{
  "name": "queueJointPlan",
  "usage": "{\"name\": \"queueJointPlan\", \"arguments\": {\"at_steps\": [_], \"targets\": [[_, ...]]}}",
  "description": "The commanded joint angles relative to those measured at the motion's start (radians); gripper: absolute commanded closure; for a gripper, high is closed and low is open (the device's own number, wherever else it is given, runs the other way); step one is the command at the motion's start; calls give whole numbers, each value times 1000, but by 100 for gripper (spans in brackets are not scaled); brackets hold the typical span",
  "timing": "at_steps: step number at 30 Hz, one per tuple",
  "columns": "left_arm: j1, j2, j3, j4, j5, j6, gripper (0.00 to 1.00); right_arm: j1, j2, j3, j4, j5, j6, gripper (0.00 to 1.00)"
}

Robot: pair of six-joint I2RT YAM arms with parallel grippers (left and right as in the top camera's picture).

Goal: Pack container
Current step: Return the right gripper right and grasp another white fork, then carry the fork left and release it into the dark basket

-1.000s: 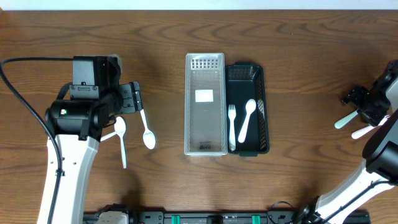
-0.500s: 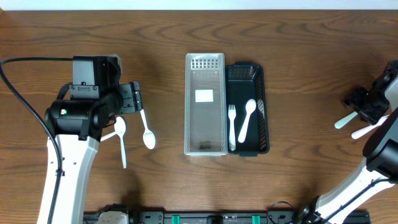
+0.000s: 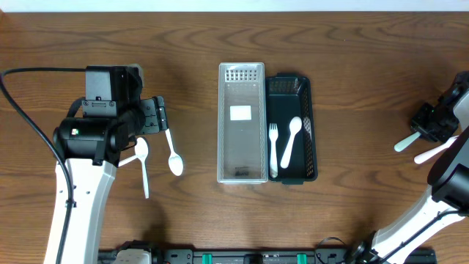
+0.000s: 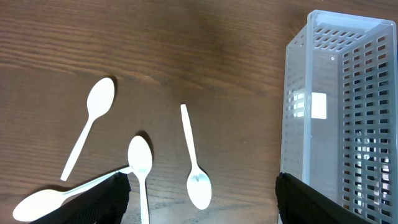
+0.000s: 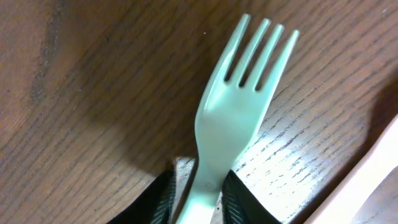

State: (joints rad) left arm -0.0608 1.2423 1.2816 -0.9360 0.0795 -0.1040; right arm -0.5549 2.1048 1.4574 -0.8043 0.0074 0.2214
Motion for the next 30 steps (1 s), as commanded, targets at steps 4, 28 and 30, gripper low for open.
{"name": "queueJointPlan", "arguments": {"at_steps": [4,28,30], "targets": [[-2,5,22,-3,6,2,23,-3,37,-5,-6,-16,2,83],[-2,5,22,-3,6,2,23,254,-298,159,-222,-43,30,99],[-2,5,22,-3,6,2,23,341,-356,166,-232,-44,52,99]]}}
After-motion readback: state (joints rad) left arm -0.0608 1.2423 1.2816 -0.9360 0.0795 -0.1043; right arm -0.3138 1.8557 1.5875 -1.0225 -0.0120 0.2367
